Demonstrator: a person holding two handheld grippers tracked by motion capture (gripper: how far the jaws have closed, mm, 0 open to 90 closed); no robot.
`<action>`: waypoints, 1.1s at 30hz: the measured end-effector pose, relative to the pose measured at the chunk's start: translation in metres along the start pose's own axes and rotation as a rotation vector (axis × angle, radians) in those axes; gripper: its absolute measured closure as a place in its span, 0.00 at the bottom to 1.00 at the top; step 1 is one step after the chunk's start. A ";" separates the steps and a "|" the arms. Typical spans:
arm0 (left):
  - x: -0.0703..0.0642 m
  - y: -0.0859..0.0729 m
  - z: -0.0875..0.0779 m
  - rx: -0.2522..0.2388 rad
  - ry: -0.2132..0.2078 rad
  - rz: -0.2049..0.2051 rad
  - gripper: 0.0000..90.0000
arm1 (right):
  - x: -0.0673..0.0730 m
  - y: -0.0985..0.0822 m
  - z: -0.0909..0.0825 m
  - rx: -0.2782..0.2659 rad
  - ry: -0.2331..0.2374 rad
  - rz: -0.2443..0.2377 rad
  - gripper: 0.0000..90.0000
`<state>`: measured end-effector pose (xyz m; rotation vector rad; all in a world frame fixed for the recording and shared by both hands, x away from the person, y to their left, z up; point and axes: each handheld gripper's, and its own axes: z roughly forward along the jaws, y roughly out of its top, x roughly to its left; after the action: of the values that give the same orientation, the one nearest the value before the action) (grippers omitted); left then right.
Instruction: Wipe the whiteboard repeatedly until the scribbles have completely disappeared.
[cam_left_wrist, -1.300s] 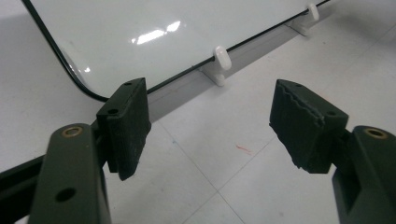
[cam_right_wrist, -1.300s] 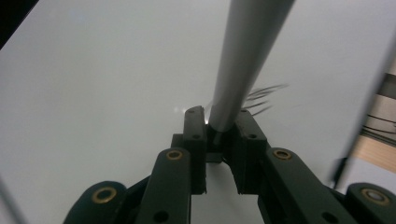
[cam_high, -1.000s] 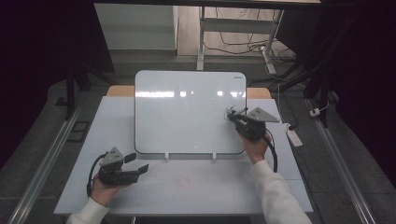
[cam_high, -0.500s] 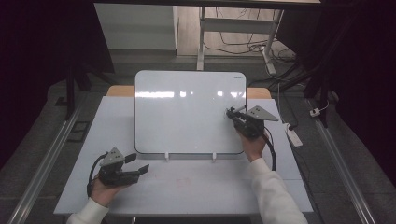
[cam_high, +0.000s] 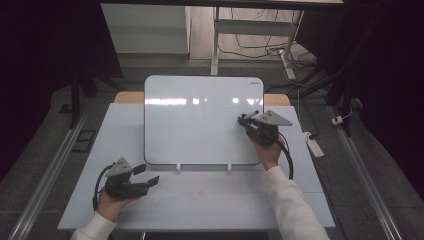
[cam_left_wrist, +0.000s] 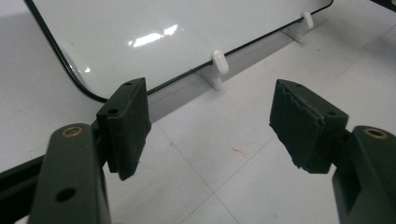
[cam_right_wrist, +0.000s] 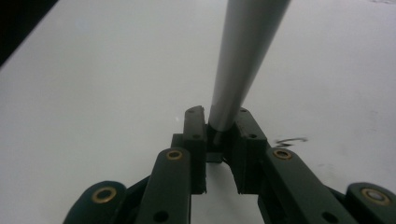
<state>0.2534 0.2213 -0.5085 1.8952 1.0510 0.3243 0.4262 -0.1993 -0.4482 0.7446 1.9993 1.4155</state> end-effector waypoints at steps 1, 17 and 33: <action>0.000 0.000 0.001 0.001 0.001 -0.001 0.33 | -0.002 0.001 0.000 0.002 0.000 0.000 0.86; -0.004 0.000 -0.001 0.001 0.006 0.019 0.33 | -0.019 0.001 -0.007 -0.038 -0.067 0.101 0.86; -0.001 0.000 0.001 0.006 0.008 0.007 0.33 | -0.006 -0.009 -0.014 0.003 -0.034 0.016 0.86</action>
<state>0.2536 0.2196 -0.5091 1.9049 1.0517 0.3337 0.4190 -0.2146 -0.4525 0.7822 1.9735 1.4001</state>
